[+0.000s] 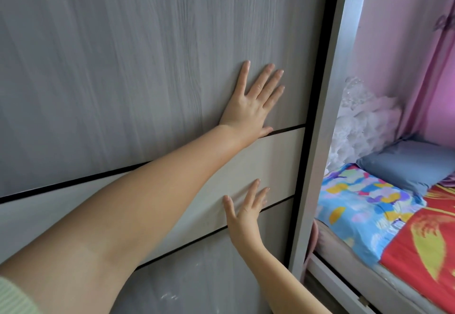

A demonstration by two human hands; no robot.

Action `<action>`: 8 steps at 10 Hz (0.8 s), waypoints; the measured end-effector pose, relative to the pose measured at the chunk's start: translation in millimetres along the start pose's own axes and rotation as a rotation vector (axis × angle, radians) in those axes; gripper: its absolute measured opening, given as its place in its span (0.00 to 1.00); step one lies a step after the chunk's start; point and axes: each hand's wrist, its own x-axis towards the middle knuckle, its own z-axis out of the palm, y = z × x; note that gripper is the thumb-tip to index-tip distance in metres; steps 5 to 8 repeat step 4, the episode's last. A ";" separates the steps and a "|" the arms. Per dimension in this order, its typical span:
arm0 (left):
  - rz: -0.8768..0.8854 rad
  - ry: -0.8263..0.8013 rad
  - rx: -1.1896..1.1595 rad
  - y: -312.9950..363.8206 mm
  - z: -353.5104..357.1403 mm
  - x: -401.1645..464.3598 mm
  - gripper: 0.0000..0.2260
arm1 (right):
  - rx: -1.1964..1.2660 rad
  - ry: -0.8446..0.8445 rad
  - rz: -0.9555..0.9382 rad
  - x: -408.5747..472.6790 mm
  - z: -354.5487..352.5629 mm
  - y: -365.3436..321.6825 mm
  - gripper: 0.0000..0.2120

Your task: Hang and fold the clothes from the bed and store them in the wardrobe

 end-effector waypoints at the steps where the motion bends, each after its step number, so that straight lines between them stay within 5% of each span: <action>1: -0.004 -0.033 0.000 -3.3 -0.7 -0.4 0.39 | -0.020 -0.022 0.003 5.2 -7.0 -3.5 0.42; 2: 0.010 -0.118 -0.091 -5.5 -10.6 -2.4 0.37 | -0.051 -0.088 0.009 -3.3 -18.8 -3.9 0.41; 3: 0.079 -0.207 -0.440 10.7 -24.1 -22.7 0.28 | -0.120 -0.165 0.017 -9.6 -44.9 5.3 0.36; 4: 0.149 -0.292 -0.915 49.0 -44.1 -124.2 0.21 | -0.049 -0.036 -0.109 -17.8 -106.0 10.1 0.16; 8: 0.149 -0.292 -0.915 49.0 -44.1 -124.2 0.21 | -0.049 -0.036 -0.109 -17.8 -106.0 10.1 0.16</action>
